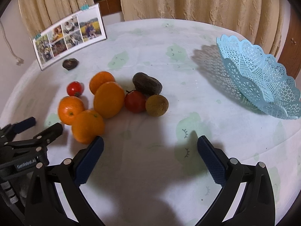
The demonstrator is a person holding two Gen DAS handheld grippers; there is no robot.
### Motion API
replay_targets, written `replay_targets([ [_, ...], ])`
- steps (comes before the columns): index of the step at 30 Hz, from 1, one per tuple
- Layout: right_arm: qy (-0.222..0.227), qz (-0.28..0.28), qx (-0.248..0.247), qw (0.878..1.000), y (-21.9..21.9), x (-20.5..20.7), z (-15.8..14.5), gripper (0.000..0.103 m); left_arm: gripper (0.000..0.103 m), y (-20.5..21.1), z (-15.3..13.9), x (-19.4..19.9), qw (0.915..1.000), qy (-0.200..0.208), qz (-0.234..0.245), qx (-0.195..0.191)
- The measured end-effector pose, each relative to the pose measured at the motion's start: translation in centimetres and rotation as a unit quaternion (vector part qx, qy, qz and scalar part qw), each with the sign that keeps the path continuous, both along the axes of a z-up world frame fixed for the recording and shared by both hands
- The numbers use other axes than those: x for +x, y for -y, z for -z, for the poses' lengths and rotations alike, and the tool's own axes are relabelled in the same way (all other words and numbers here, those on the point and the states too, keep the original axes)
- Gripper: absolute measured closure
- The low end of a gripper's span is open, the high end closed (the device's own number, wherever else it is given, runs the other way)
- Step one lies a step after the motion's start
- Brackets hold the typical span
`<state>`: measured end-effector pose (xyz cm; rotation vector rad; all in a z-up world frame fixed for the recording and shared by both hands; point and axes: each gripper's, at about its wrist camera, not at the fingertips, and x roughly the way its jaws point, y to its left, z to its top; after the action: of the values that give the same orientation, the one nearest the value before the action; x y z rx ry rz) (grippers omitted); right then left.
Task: Organize fruits
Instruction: 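Grasp the dark brown fruit with the left gripper while the right gripper grasps an orange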
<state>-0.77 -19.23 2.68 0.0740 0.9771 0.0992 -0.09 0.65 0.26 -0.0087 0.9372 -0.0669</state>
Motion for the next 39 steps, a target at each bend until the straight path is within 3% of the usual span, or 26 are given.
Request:
replay_targets([
  [6,0.025,0.003,0.047,0.999,1.0,-1.5,-0.9,0.002,0.005,-0.8,-0.6,-0.4,0.9996,0.01,0.0,-0.025],
  [19,0.08,-0.025,0.074,0.994,-0.3,-2.9,-3.8,0.002,0.005,-2.0,-4.5,1.1,0.9971,0.065,-0.023,0.034],
  [26,0.166,-0.032,0.105,0.98,0.3,-4.5,-5.9,0.002,0.005,-2.2,-6.1,2.5,0.9945,0.086,-0.029,0.053],
  [32,0.149,-0.026,0.099,0.983,0.4,-4.0,-5.7,0.002,0.005,-1.5,-6.0,3.7,0.9925,0.098,-0.021,0.07],
  [39,0.1,-0.033,0.1,0.989,-0.3,-2.7,-4.0,0.002,0.005,-1.8,-4.9,6.7,0.9946,0.081,-0.026,0.059],
])
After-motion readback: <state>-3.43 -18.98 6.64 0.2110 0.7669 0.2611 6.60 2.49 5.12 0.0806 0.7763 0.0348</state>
